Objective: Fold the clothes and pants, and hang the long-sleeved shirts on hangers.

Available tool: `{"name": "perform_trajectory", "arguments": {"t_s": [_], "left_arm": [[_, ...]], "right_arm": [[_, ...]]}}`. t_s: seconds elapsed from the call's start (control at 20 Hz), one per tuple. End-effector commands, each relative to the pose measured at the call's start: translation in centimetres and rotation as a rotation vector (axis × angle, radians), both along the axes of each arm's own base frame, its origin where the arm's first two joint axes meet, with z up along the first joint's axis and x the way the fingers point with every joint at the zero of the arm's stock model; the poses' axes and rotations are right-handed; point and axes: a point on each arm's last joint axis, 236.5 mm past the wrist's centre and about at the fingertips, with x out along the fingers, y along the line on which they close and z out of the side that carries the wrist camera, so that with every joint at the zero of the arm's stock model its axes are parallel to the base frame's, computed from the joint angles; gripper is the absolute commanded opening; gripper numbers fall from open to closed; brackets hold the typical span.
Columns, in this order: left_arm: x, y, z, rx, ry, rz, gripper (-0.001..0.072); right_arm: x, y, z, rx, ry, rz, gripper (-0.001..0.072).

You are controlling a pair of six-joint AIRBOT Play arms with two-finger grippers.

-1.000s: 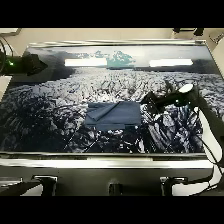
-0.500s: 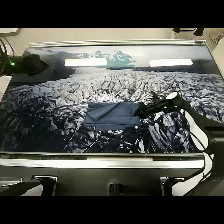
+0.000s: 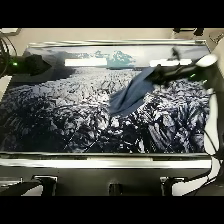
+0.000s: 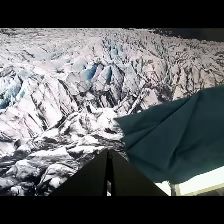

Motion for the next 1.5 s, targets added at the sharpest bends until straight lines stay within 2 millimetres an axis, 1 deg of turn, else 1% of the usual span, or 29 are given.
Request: {"name": "perform_trajectory", "arguments": {"t_s": [0.0, 0.05, 0.1, 0.15, 0.25, 0.35, 0.4, 0.45, 0.55, 0.65, 0.85, 0.95, 1.0, 1.1, 1.15, 1.25, 1.45], "left_arm": [[0.0, -0.1, 0.0, 0.002, -0.003, -0.004, 0.0018], [0.0, -0.1, 0.0, 0.002, -0.002, -0.004, 0.0018], [0.0, -0.1, 0.0, 0.002, -0.002, -0.004, 0.0018], [0.0, -0.2, 0.0, 0.001, -0.001, -0.004, 0.0018], [-0.1, -0.3, 0.1, -0.006, 0.0, -0.005, 0.0018], [-0.1, -0.3, 0.0, -0.007, 0.004, -0.007, 0.0018], [-0.1, -0.3, 0.0, -0.007, 0.004, -0.007, 0.0018], [-0.1, -0.3, 0.0, -0.007, 0.004, -0.007, 0.0019], [-0.1, -0.3, 0.0, -0.007, 0.004, -0.007, 0.0018], [-0.1, -0.3, 0.0, -0.007, 0.003, -0.007, 0.0018], [-0.1, -0.3, 0.0, -0.016, 0.009, 0.002, 0.0018], [-0.1, -0.3, 0.0, -0.023, 0.014, 0.008, 0.0018], [-0.1, -0.3, 0.0, -0.024, 0.014, 0.009, 0.0018], [-0.1, -0.3, 0.0, -0.025, 0.014, 0.01, 0.0018], [-0.1, -0.3, 0.0, -0.025, 0.014, 0.01, 0.0018], [-0.1, -0.3, 0.0, -0.029, 0.017, 0.014, 0.0018], [-0.1, -0.3, 0.0, -0.035, 0.021, 0.019, 0.0018]], "right_arm": [[1.1, -6.0, 8.1, -0.056, -0.128, -0.141, 0.0033], [1.4, -8.7, 8.4, -0.054, -0.122, -0.206, 0.0033], [1.6, -11.4, 7.9, -0.072, -0.114, -0.26, 0.0033], [1.8, -14.4, 7.3, -0.098, -0.106, -0.318, 0.0033], [1.8, -21.1, 5.6, -0.143, -0.088, -0.441, 0.0033], [1.0, -26.8, 4.0, -0.163, -0.067, -0.526, 0.0033], [0.1, -29.5, 3.0, -0.165, -0.044, -0.571, 0.0033], [-0.9, -31.8, 1.9, -0.168, -0.019, -0.61, 0.0032], [-4.1, -35.8, -0.5, -0.205, 0.065, -0.663, 0.0033], [-8.3, -40.0, -2.9, -0.312, 0.179, -0.718, 0.0032], [-16.5, -45.8, -5.8, -0.425, 0.405, -0.834, 0.0033], [-20.4, -47.2, -7.6, -0.407, 0.54, -0.908, 0.0033], [-22.2, -47.2, -8.9, -0.386, 0.613, -0.929, 0.0033], [-25.9, -46.1, -11.8, -0.371, 0.758, -0.944, 0.0033], [-27.3, -45.2, -13.1, -0.367, 0.812, -0.951, 0.0033], [-29.3, -43.4, -14.9, -0.387, 0.866, -0.977, 0.0033], [-31.5, -41.4, -16.9, -0.438, 0.885, -1.061, 0.0033]]}}
